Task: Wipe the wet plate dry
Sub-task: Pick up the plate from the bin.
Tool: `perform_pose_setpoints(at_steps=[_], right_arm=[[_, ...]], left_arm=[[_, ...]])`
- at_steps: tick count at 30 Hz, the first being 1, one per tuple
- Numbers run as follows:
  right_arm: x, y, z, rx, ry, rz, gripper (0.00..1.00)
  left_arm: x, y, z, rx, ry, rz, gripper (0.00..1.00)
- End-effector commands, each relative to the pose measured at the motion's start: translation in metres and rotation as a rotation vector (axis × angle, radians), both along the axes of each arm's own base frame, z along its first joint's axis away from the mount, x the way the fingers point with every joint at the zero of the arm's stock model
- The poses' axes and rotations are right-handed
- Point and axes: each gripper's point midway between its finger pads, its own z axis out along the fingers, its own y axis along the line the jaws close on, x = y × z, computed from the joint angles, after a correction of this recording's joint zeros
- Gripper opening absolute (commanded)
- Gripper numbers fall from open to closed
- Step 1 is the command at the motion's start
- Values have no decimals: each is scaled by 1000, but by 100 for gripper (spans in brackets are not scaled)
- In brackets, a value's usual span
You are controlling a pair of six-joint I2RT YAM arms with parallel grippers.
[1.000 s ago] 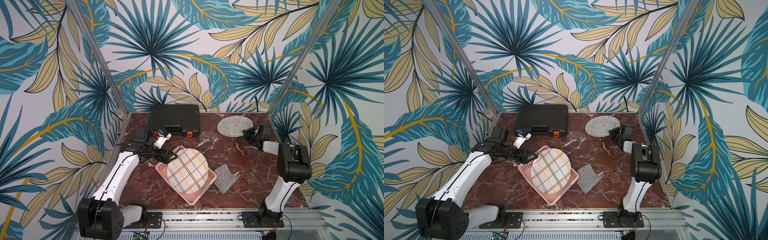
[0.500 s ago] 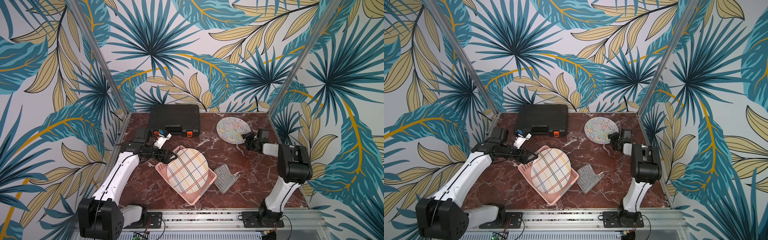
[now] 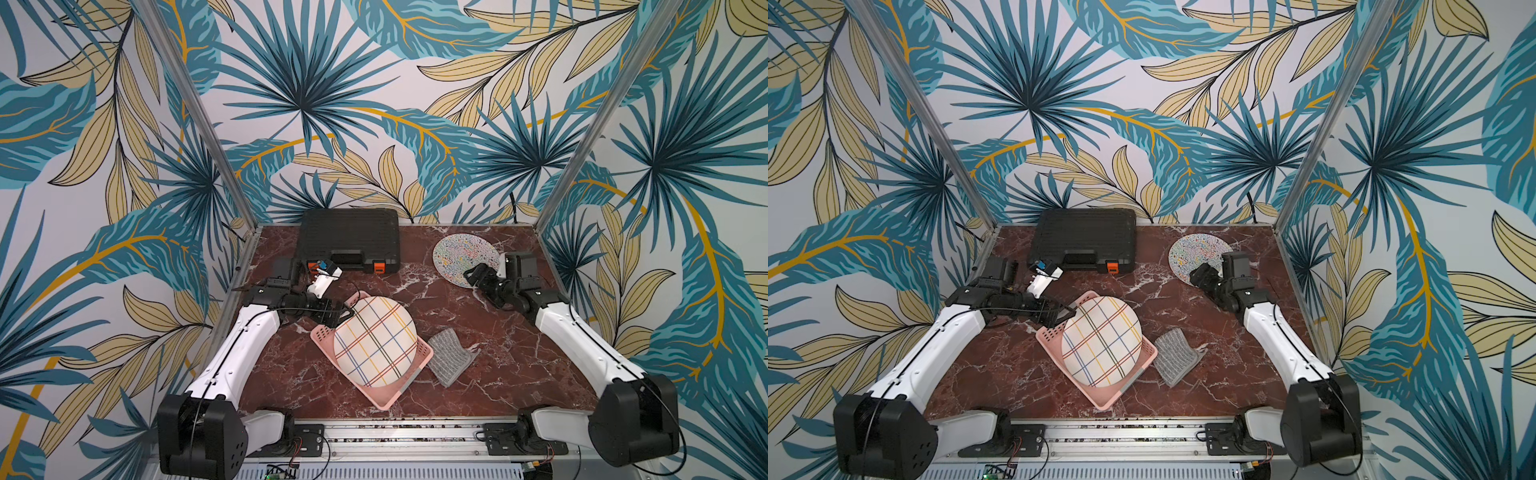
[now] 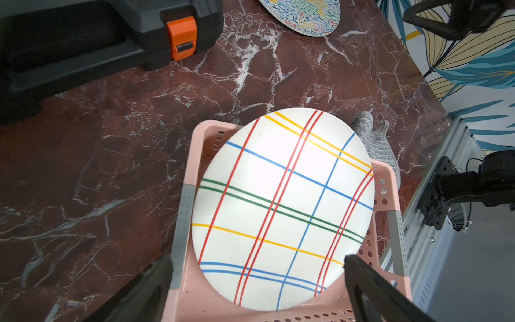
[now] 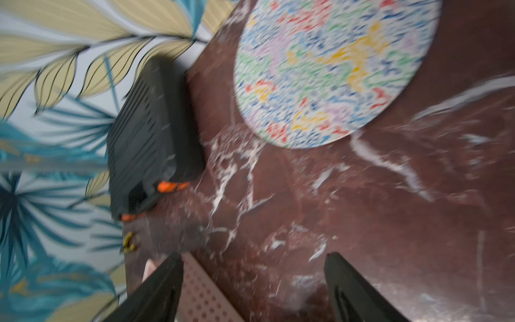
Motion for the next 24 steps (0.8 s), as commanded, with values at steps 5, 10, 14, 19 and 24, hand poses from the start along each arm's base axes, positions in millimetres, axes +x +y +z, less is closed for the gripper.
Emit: perform_pose_setpoints(at_steps=[5, 10, 14, 19, 24], right_arm=[[-98, 85, -14, -39, 115, 410, 76], [-139, 125, -33, -59, 184, 570, 75], [-158, 142, -54, -122, 244, 629, 76], [-162, 167, -70, -189, 265, 680, 78], [-147, 166, -87, -282, 282, 613, 79]], left_arm=[[7, 5, -5, 14, -9, 34, 100], [8, 5, -7, 13, -6, 35, 100], [7, 5, -7, 13, -1, 35, 100], [7, 5, -6, 10, -2, 34, 100], [5, 4, -4, 4, -3, 31, 100]])
